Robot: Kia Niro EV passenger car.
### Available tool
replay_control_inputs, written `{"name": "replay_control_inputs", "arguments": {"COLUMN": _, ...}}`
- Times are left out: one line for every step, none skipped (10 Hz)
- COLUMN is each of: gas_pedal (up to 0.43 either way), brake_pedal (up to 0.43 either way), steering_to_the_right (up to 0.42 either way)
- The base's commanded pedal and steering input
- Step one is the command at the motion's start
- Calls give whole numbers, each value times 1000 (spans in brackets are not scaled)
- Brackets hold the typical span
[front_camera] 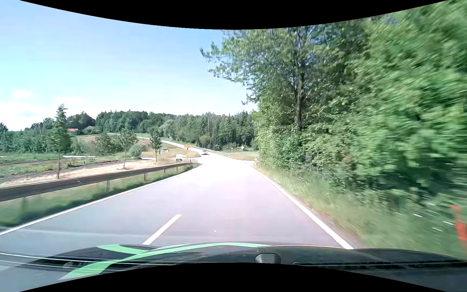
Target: Follow the waypoints while adhering to traffic rules and regulations
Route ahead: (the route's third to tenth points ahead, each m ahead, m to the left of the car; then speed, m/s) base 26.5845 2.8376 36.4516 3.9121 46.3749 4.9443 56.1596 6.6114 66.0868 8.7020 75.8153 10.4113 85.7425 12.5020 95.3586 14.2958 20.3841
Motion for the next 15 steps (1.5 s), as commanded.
{"name": "replay_control_inputs", "arguments": {"gas_pedal": 39, "brake_pedal": 0, "steering_to_the_right": -8}}
{"name": "replay_control_inputs", "arguments": {"gas_pedal": 87, "brake_pedal": 0, "steering_to_the_right": -10}}
{"name": "replay_control_inputs", "arguments": {"gas_pedal": 98, "brake_pedal": 0, "steering_to_the_right": -13}}
{"name": "replay_control_inputs", "arguments": {"gas_pedal": 98, "brake_pedal": 0, "steering_to_the_right": -16}}
{"name": "replay_control_inputs", "arguments": {"gas_pedal": 110, "brake_pedal": 0, "steering_to_the_right": -16}}
{"name": "replay_control_inputs", "arguments": {"gas_pedal": 110, "brake_pedal": 0, "steering_to_the_right": -16}}
{"name": "replay_control_inputs", "arguments": {"gas_pedal": 110, "brake_pedal": 0, "steering_to_the_right": -17}}
{"name": "replay_control_inputs", "arguments": {"gas_pedal": 110, "brake_pedal": 0, "steering_to_the_right": -16}}
{"name": "replay_control_inputs", "arguments": {"gas_pedal": 110, "brake_pedal": 0, "steering_to_the_right": -17}}
{"name": "replay_control_inputs", "arguments": {"gas_pedal": 110, "brake_pedal": 0, "steering_to_the_right": -17}}
{"name": "replay_control_inputs", "arguments": {"gas_pedal": 110, "brake_pedal": 0, "steering_to_the_right": -17}}
{"name": "replay_control_inputs", "arguments": {"gas_pedal": 110, "brake_pedal": 0, "steering_to_the_right": -17}}
{"name": "replay_control_inputs", "arguments": {"gas_pedal": 110, "brake_pedal": 0, "steering_to_the_right": -18}}
{"name": "replay_control_inputs", "arguments": {"gas_pedal": 110, "brake_pedal": 0, "steering_to_the_right": -20}}
{"name": "replay_control_inputs", "arguments": {"gas_pedal": 110, "brake_pedal": 0, "steering_to_the_right": -22}}
